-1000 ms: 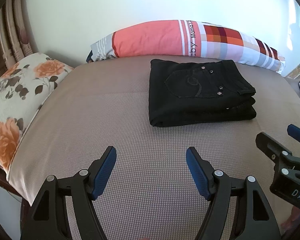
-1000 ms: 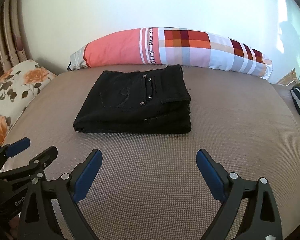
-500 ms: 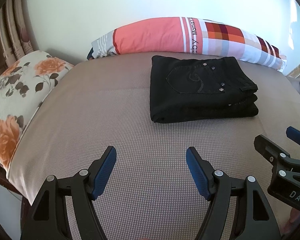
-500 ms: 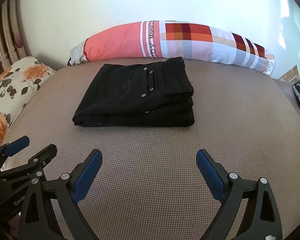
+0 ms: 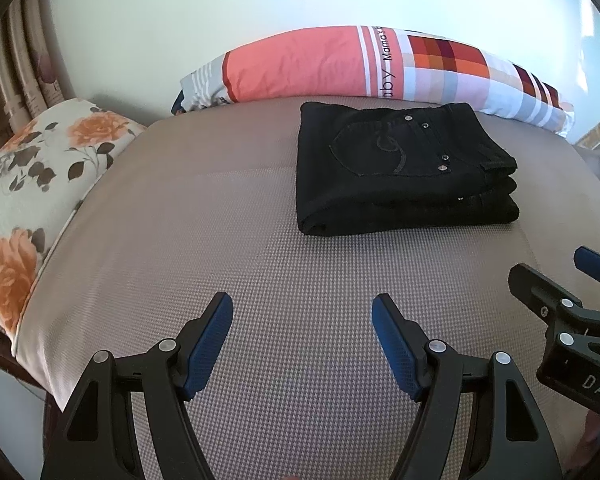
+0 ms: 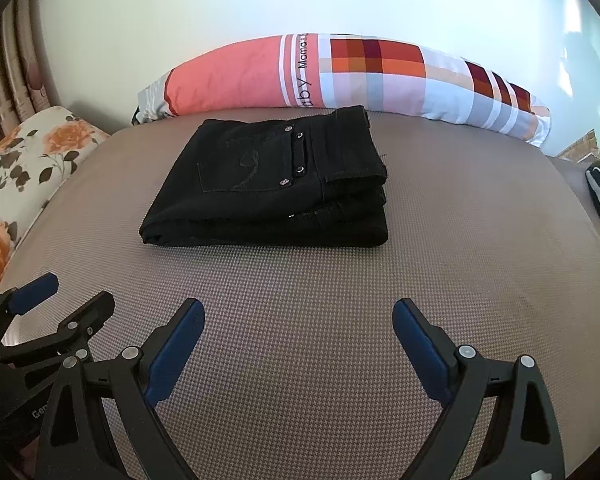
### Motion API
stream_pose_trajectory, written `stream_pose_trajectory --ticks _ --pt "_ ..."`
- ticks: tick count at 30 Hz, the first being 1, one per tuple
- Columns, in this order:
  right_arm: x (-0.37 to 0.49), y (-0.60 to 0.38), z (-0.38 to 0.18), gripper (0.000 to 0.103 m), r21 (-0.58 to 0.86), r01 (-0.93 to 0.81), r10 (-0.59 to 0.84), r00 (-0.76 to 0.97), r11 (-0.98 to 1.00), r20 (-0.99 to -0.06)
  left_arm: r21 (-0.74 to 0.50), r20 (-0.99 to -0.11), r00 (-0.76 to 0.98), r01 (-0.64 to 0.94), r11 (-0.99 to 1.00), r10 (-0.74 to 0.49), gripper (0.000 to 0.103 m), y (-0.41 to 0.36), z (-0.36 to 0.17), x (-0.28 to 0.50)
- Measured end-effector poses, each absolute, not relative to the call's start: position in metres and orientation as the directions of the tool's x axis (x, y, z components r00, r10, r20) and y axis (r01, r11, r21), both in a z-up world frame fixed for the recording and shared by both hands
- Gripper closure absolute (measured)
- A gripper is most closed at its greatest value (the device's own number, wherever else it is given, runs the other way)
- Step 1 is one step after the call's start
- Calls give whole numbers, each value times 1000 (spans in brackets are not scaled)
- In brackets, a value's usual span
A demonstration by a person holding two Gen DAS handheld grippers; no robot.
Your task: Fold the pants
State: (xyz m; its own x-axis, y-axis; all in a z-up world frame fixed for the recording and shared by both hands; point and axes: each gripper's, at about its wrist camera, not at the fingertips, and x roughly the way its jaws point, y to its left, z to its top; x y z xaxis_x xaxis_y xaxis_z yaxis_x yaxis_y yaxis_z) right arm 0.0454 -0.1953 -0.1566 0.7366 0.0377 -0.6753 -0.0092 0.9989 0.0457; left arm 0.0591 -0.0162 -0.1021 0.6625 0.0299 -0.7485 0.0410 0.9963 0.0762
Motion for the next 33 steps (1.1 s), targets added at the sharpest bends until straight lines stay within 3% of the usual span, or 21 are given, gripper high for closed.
stream_pose_trajectory --ticks 33 --pt "48 -196 -160 9 46 -11 40 726 999 -686 94 -748 663 38 995 45 30 -14 -104 56"
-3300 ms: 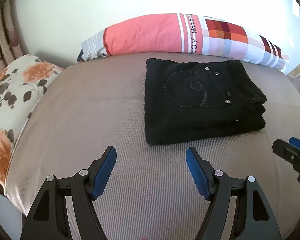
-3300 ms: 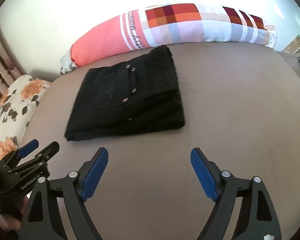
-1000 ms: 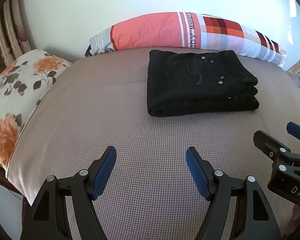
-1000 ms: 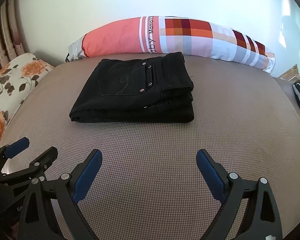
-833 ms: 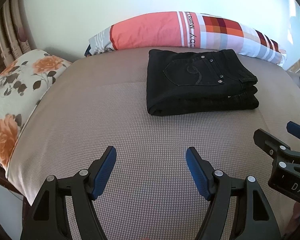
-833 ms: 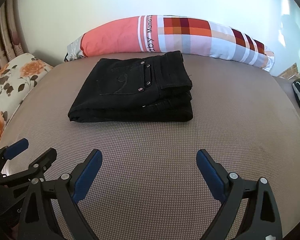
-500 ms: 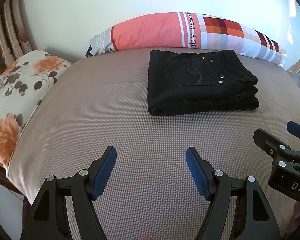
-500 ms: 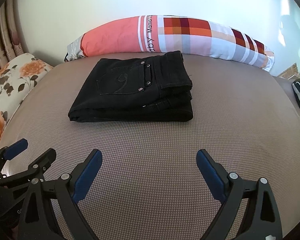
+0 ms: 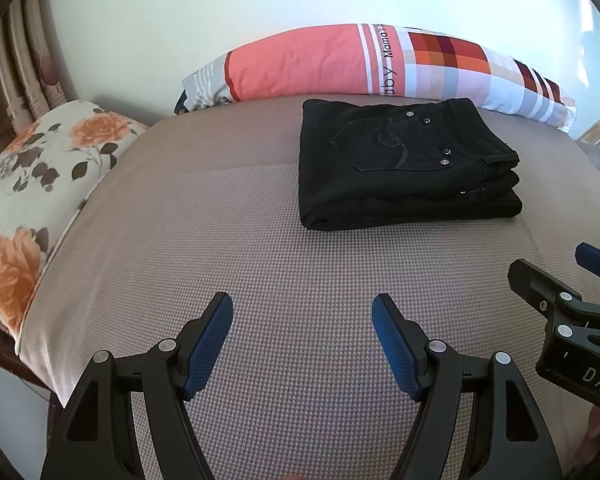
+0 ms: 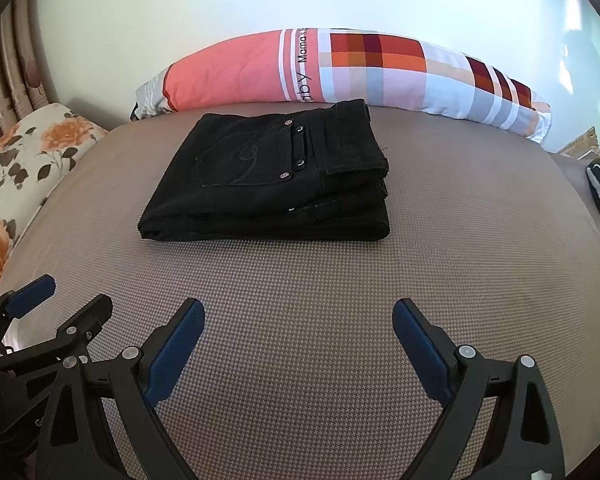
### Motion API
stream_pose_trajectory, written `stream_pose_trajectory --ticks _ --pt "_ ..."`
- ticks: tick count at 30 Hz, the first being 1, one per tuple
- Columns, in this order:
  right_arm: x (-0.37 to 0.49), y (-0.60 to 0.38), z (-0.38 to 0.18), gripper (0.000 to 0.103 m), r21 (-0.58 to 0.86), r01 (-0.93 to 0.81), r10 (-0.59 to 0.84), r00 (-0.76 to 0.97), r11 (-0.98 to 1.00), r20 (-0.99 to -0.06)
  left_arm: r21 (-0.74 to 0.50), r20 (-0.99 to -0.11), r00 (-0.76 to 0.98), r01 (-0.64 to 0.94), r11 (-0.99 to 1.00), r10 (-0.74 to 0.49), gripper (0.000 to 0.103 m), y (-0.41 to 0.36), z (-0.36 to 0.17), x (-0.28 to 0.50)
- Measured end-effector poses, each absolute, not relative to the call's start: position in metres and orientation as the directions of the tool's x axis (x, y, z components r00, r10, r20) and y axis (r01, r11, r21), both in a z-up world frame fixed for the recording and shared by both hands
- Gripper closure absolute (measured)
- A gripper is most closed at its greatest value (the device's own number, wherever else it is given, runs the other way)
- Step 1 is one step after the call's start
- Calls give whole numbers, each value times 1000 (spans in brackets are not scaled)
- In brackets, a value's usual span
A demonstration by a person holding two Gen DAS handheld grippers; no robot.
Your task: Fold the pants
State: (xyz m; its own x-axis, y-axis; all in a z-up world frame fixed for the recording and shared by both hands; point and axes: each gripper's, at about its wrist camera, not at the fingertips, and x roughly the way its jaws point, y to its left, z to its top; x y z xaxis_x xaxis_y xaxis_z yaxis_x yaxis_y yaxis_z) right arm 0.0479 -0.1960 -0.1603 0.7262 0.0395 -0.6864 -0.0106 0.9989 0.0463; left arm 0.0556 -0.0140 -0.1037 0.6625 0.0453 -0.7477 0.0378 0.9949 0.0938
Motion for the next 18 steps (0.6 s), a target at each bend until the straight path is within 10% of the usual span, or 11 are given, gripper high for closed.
stream_pose_trajectory --ticks 18 --pt "49 -196 -164 9 44 -11 39 722 999 -690 87 -752 658 47 995 35 30 -14 -105 60"
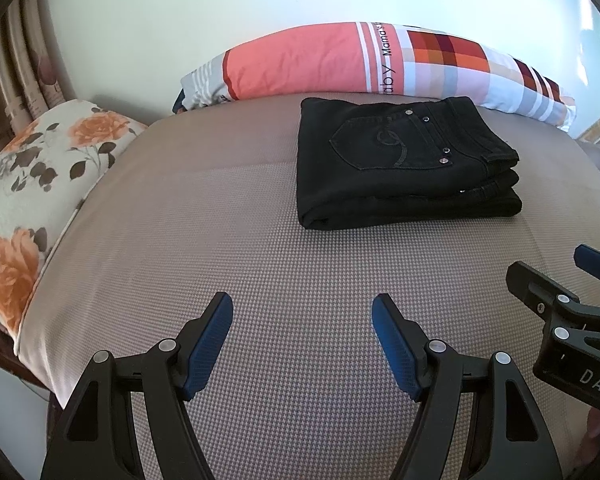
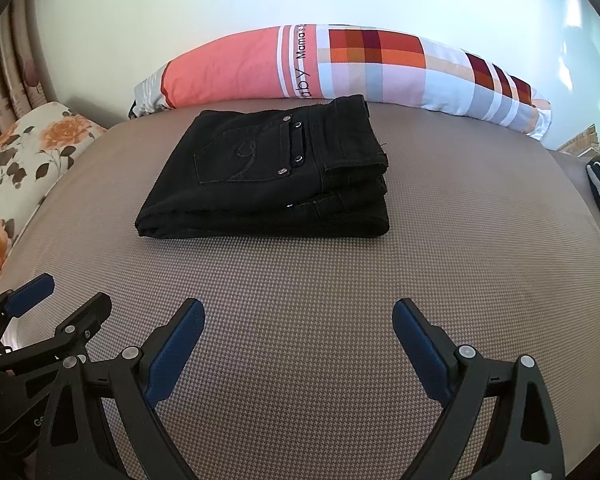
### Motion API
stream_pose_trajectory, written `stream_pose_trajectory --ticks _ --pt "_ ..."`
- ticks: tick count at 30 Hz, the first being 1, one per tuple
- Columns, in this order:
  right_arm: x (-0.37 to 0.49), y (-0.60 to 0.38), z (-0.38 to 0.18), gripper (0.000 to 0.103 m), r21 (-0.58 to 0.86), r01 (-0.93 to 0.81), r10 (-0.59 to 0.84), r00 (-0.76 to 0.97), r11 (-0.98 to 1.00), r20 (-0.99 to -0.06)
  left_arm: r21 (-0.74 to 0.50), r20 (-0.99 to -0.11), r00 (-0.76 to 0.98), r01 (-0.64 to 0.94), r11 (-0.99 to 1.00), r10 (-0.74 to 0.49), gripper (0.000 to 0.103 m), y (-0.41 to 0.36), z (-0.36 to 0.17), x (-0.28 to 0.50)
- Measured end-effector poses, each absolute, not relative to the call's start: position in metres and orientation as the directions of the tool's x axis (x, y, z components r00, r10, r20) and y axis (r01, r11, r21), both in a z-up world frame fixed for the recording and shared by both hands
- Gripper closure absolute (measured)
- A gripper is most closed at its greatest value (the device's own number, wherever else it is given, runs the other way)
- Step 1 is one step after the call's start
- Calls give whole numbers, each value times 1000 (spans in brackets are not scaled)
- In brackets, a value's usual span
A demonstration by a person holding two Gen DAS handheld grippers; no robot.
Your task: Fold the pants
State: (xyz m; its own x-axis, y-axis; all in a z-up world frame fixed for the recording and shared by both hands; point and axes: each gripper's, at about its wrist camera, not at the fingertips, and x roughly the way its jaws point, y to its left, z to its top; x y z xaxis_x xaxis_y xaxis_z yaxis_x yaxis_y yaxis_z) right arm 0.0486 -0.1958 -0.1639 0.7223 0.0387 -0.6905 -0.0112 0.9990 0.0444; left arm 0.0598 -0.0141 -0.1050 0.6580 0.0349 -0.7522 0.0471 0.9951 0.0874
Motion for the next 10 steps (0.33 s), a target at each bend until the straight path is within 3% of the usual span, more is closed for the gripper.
stream_pose_trajectory --ticks 10 --pt "48 -196 -164 9 42 -9 36 721 999 -692 80 -757 653 51 995 27 30 -14 -107 61"
